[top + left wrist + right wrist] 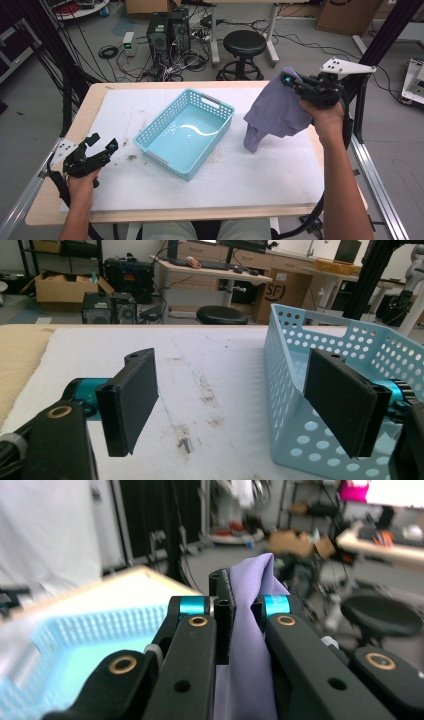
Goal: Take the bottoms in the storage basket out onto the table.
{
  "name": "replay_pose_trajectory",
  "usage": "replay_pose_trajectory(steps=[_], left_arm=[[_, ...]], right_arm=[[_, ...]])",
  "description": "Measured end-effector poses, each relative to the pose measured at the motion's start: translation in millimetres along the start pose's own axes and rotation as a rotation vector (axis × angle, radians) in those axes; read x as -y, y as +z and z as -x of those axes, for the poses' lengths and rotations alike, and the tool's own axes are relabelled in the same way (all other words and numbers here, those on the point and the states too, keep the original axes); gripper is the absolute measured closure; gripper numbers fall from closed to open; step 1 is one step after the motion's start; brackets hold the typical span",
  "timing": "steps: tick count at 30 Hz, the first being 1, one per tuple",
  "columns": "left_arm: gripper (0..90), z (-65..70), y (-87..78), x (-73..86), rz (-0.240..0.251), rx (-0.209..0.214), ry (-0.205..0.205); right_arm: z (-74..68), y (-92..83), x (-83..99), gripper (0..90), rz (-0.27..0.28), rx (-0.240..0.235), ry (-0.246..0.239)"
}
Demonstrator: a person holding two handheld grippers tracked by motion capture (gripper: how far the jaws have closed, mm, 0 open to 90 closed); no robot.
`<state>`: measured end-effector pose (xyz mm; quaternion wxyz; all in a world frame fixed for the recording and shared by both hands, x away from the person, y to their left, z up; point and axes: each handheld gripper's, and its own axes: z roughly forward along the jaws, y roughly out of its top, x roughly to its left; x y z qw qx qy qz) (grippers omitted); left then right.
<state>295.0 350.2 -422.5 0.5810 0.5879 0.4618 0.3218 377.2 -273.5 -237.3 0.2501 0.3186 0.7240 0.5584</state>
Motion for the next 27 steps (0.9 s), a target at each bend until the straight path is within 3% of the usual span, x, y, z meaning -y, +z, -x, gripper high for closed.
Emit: replay_pose_trajectory(steps=[1,2,3,4,5,8,9,10,11,16,22,23,24,27], left_arm=[[21.7,0.2,0.1,0.1,0.001,0.001,-0.001],[21.7,0.4,0.1,0.1,0.001,0.002,0.0],[21.7,0.7,0.1,0.1,0.001,0.002,0.002],[21.7,1.1,0.1,0.2,0.0,0.002,0.003],[21.7,1.3,0.2,0.3,-0.002,0.004,0.005],[21.7,2.3,0.8,0.6,-0.006,0.006,0.008],[21.7,2.8,1.0,0.8,-0.005,0.006,0.008],[21.7,3.2,1.2,0.9,-0.006,0.007,0.009],[21.7,3.6,1.1,0.9,-0.007,0.008,0.011],[21.7,5.8,0.3,0.9,-0.006,0.007,0.012],[21.7,8.2,0.0,1.4,-0.011,0.01,0.018],[21.7,8.9,-0.1,1.6,-0.012,0.011,0.018],[21.7,9.3,-0.4,1.8,-0.013,0.011,0.02],[21.7,11.2,-2.9,2.9,-0.012,0.011,0.02]], right_arm=[[2.9,-0.1,15.7,88.5,-0.032,0.004,0.014],[2.9,-0.1,15.7,88.5,-0.032,0.004,0.014],[5.9,0.7,31.2,88.4,-0.077,0.009,0.043],[5.9,0.7,31.2,88.4,-0.077,0.009,0.043],[7.7,2.9,47.6,88.3,-0.104,0.009,0.081],[8.9,7.4,71.5,88.1,-0.119,0.017,0.107],[8.9,7.4,71.5,88.1,-0.119,0.017,0.107],[9.3,10.6,85.6,88.0,-0.13,0.02,0.134],[9.3,10.6,85.6,88.0,-0.13,0.02,0.134],[7.7,25.7,128.2,87.9,-0.228,0.037,0.174],[4.6,46.5,149.9,87.5,-0.326,0.057,0.169],[1.5,58.2,155.7,87.5,-0.385,0.059,0.154],[1.5,58.2,155.7,87.5,-0.385,0.059,0.154],[-5.8,76.6,165.7,85.6,-0.482,0.049,0.1]])
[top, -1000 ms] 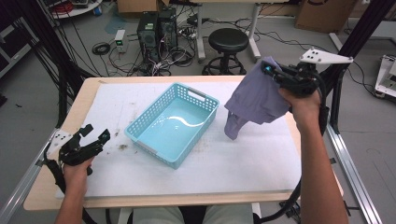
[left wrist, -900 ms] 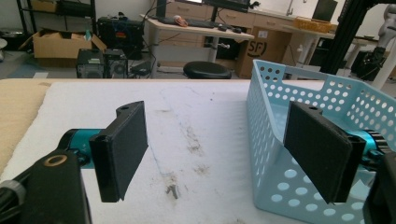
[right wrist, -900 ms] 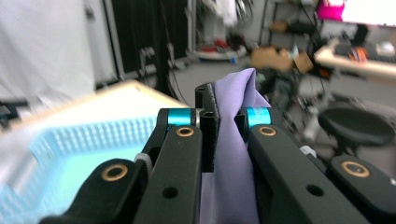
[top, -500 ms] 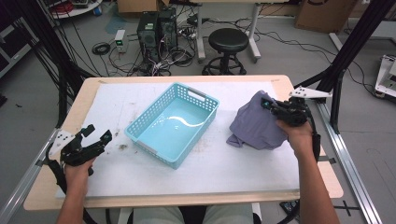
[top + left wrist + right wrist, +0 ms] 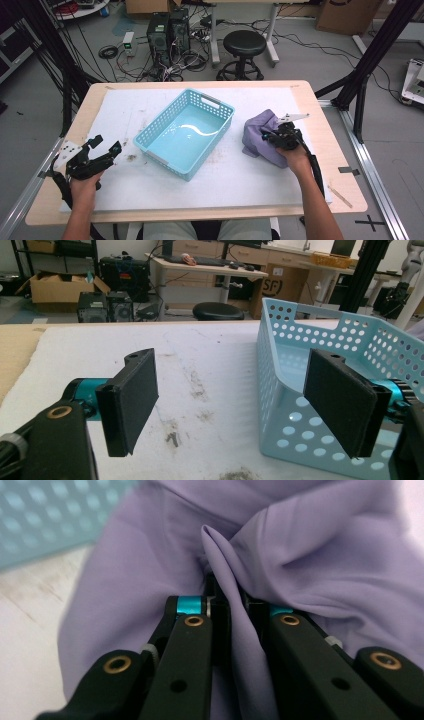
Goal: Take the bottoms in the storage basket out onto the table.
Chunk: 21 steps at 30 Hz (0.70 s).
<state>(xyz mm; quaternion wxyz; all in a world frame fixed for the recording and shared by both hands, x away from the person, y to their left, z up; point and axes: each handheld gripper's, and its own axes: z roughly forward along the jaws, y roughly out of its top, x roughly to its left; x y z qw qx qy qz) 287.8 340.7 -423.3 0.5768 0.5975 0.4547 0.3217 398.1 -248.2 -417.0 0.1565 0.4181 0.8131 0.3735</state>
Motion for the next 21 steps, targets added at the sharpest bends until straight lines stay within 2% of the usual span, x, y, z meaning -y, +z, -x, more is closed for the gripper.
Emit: replay_pose_trajectory(steps=[2,4,6,7,8,9,11,13,15,17,18,20,21], left_arm=[[21.7,0.9,-1.9,0.9,-0.005,0.0,0.004],[21.7,1.6,-3.0,1.2,-0.004,-0.002,0.002],[21.7,2.6,-5.1,1.3,-0.002,-0.002,0.006],[21.7,3.2,-5.9,1.4,-0.002,-0.002,0.008],[21.7,3.6,-6.5,1.5,-0.003,-0.003,0.009],[21.7,4.1,-6.8,1.5,-0.001,-0.004,0.007],[21.7,4.6,-7.1,1.1,0.0,-0.006,0.007],[21.7,5.1,-7.3,0.7,0.003,-0.008,0.007],[21.7,5.8,-7.0,0.6,0.004,-0.007,0.007],[21.7,6.7,-6.6,0.7,0.002,-0.005,0.009],[21.7,7.2,-6.2,0.8,0.002,-0.005,0.01],[21.7,7.9,-5.6,0.6,0.002,-0.003,0.011],[21.7,8.5,-5.3,0.4,0.003,0.0,0.011]], right_arm=[[-0.4,2.0,3.4,83.0,-0.017,0.006,-0.003],[1.2,0.5,5.9,80.2,-0.011,0.005,0.007],[4.5,-6.7,12.5,70.6,0.021,0.01,0.042],[6.0,-11.8,16.2,62.7,0.043,0.015,0.064],[8.2,-23.9,23.6,52.9,0.092,0.04,0.101],[8.2,-23.9,23.6,52.9,0.092,0.04,0.101],[10.4,-36.5,30.6,51.0,0.125,0.054,0.109],[11.2,-46.6,36.3,50.6,0.142,0.078,0.094],[10.8,-53.7,40.8,52.7,0.139,0.103,0.068],[9.6,-58.5,45.4,60.7,0.132,0.12,0.038],[9.0,-59.2,49.6,62.8,0.095,0.146,0.029],[9.6,-59.3,51.4,61.2,0.087,0.152,0.028],[9.6,-61.4,52.8,56.8,0.096,0.152,0.036]])
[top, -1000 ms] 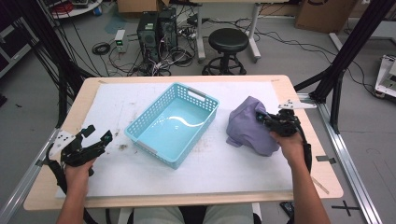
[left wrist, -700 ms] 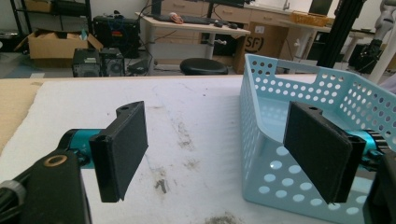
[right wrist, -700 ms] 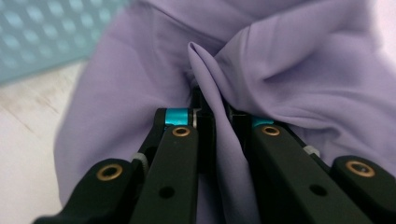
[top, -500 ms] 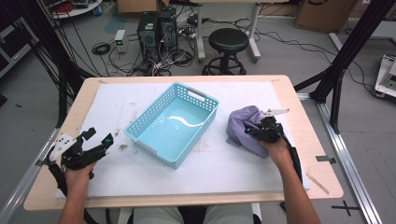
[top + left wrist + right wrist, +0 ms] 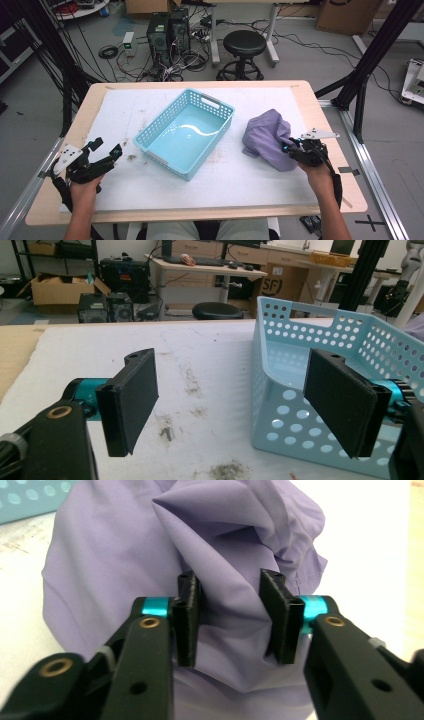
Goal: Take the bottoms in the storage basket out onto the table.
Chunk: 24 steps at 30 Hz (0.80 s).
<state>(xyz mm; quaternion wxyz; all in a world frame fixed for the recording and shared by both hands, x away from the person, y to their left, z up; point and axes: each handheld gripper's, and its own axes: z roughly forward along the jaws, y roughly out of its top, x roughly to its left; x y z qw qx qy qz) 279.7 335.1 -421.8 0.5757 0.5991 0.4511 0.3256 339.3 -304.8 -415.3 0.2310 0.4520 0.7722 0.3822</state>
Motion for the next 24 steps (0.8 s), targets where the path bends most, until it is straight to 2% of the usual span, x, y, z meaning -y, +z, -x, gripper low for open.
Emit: replay_pose_trajectory(steps=[1,2,3,4,5,6,7,9,10,15,17,24], left_arm=[[21.7,0.5,0.0,-0.2,0.0,0.004,0.001],[21.7,1.1,0.2,-0.3,0.001,0.006,0.002],[21.7,1.6,0.8,-0.4,0.003,0.011,0.003],[21.7,1.8,1.4,-0.6,0.001,0.014,0.006],[21.7,1.4,2.8,-1.0,0.003,0.021,0.003],[21.7,1.4,2.8,-1.0,0.003,0.021,0.003],[21.7,1.3,3.1,-1.0,0.006,0.029,-0.006],[21.7,1.4,2.7,-0.8,0.003,0.033,-0.006],[21.7,1.7,2.4,-0.7,0.001,0.036,-0.007],[21.6,2.9,0.0,-1.8,0.001,0.055,-0.016],[20.8,3.8,-0.8,-3.3,0.01,0.059,-0.024],[20.8,5.5,6.5,-5.1,0.012,0.092,-0.028]], right_arm=[[0.4,-8.8,-0.5,50.9,0.045,0.006,0.02],[0.4,-8.8,-0.5,50.9,0.045,0.006,0.02],[1.1,-13.3,-1.6,48.6,0.067,-0.005,0.024],[1.3,-17.4,-2.6,44.7,0.079,-0.016,0.032],[0.2,-22.8,-4.0,36.7,0.091,-0.027,0.045],[0.2,-22.8,-4.0,36.7,0.091,-0.027,0.045],[-2.3,-25.1,-5.6,29.1,0.087,-0.038,0.035],[-3.5,-25.5,-6.5,25.6,0.09,-0.032,0.034],[-4.8,-24.7,-8.7,20.5,0.104,-0.038,0.042],[-6.6,-22.0,-11.8,20.5,0.12,-0.049,0.059],[-8.3,-21.1,-10.4,20.5,0.111,-0.049,0.044],[-7.2,-26.3,-6.2,20.5,0.108,-0.045,0.042]])
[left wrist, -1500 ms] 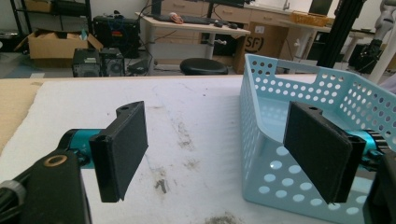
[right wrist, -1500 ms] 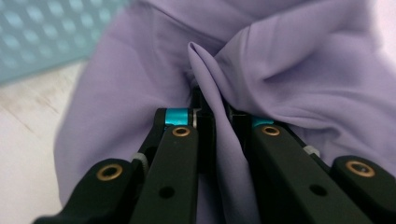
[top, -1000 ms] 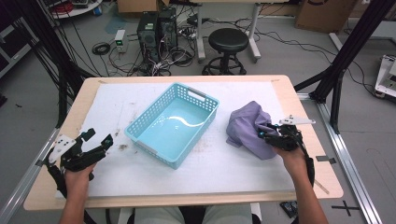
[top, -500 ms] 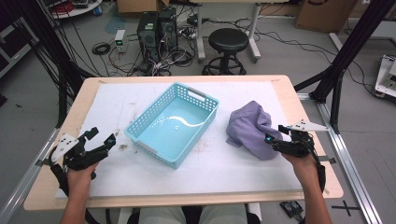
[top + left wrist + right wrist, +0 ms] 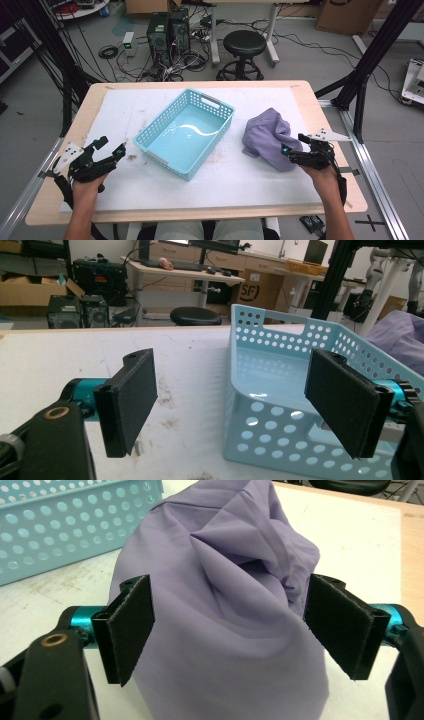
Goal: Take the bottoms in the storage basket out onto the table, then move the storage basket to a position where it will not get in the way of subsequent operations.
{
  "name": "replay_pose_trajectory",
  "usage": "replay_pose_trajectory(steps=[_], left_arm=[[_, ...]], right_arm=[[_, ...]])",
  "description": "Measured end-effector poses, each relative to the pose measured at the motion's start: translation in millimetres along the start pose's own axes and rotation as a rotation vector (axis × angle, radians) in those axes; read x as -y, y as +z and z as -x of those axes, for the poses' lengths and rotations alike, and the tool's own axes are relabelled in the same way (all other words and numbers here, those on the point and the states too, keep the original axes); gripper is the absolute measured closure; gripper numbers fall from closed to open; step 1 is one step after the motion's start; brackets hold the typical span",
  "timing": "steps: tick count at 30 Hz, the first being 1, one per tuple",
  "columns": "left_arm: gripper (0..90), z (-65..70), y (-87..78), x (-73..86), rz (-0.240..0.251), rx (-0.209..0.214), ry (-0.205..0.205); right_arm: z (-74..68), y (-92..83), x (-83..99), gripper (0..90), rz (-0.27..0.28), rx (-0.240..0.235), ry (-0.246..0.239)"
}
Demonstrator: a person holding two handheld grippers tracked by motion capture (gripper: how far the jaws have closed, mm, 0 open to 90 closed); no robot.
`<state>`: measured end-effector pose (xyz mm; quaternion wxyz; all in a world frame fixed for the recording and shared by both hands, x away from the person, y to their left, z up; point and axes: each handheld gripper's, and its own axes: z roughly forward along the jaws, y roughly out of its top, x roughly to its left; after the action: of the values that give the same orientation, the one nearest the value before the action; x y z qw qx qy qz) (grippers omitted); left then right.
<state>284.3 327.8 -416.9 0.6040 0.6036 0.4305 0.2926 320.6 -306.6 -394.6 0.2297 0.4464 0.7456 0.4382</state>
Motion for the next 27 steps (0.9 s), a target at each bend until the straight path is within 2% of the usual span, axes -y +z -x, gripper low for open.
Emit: replay_pose_trajectory(steps=[3,14,22,27], left_arm=[[20.8,1.0,4.5,0.8,-0.011,0.005,0.0],[20.9,-0.4,5.2,0.9,-0.02,-0.01,-0.006],[21.0,2.0,5.1,-0.4,-0.035,-0.007,0.001],[21.0,5.6,11.0,-12.6,-0.033,0.015,-0.017]], right_arm=[[2.8,-3.9,0.5,20.5,0.015,0.008,0.007],[3.4,-7.1,3.2,20.5,0.003,0.021,0.021],[-0.3,-4.2,2.4,21.0,0.001,-0.008,0.003],[-1.7,-7.2,2.6,21.0,0.012,-0.018,0.003]])
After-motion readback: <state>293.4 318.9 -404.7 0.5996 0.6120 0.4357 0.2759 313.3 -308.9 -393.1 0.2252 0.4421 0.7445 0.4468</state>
